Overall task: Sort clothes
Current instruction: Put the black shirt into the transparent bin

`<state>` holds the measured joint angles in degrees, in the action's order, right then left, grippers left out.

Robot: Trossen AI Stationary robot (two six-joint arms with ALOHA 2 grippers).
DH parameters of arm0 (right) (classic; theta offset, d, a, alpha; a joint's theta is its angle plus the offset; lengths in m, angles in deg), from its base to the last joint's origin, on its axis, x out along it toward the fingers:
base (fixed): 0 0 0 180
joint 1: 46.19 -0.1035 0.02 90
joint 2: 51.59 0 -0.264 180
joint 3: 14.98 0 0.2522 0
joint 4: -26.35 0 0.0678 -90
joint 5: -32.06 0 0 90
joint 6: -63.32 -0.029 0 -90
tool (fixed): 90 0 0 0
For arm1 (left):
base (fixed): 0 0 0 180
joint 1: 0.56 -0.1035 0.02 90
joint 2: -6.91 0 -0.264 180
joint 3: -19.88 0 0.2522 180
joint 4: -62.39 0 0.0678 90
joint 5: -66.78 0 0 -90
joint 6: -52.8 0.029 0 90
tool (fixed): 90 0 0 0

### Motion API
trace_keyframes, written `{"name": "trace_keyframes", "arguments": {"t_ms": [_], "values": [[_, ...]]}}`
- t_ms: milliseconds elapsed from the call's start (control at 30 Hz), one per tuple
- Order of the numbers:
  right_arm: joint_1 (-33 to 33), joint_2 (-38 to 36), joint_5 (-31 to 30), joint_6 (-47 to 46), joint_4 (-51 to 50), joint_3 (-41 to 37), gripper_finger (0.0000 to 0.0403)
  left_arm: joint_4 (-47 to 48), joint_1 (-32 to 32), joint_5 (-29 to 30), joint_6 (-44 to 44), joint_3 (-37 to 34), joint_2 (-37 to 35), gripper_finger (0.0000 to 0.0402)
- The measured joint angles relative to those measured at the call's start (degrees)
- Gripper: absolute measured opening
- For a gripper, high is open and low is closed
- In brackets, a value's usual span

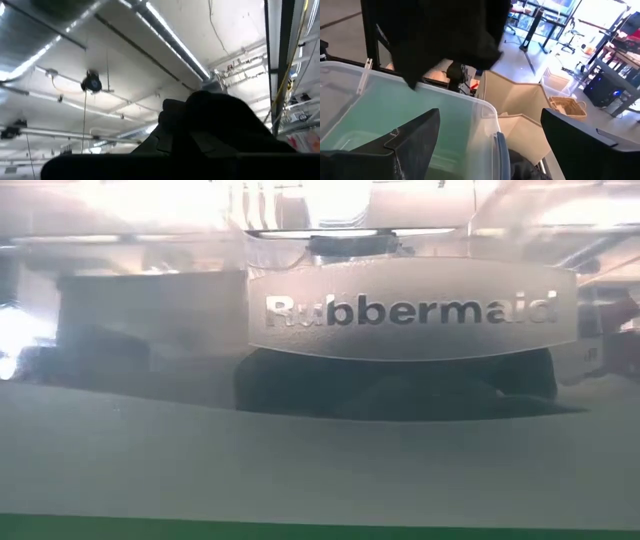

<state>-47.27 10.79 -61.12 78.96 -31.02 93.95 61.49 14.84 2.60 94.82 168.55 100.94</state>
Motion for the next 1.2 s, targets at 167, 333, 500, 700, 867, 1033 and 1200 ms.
{"name": "trace_keyframes", "arguments": {"t_ms": [167, 333, 500, 700, 867, 1033, 1200], "values": [[0.0, -2.45, -0.03, -0.2, -2.37, -0.02, 0.0345, 2.21, -1.19, 7.18, -1.25, -0.07, 2.64, 0.0], [0.0, -4.6, 0.0, -1.45, -3.38, -1.09, 0.0342, 2.26, -1.19, 9.75, -2.24, -0.07, 5.16, 0.0], [0.0, -6.09, -0.01, -2.08, -3.37, -2.91, 0.0342, 2.57, -1.13, 9.71, -5.18, -0.07, 7.25, 0.0], [0.0, -6.39, -0.01, -2.2, -3.37, -3.87, 0.0344, 2.97, -0.9, 6.41, -13.13, -0.07, 9.08, 0.0], [0.0, -6.39, -0.01, -2.19, -3.31, -4.05, 0.034, 3.36, -0.88, 5.35, -15.88, -0.02, 10.66, 0.0], [0.0, -6.44, -0.01, -2.18, -3.35, -4.49, 0.0339, 7.41, -0.88, 5.71, -17.65, -0.11, 13.23, 0.0], [0.0, -6.83, 0.02, -2.17, -4.27, -5.07, 0.0345, 15.9, -0.88, 8.36, -19.9, -0.04, 13.84, 0.0]]}}
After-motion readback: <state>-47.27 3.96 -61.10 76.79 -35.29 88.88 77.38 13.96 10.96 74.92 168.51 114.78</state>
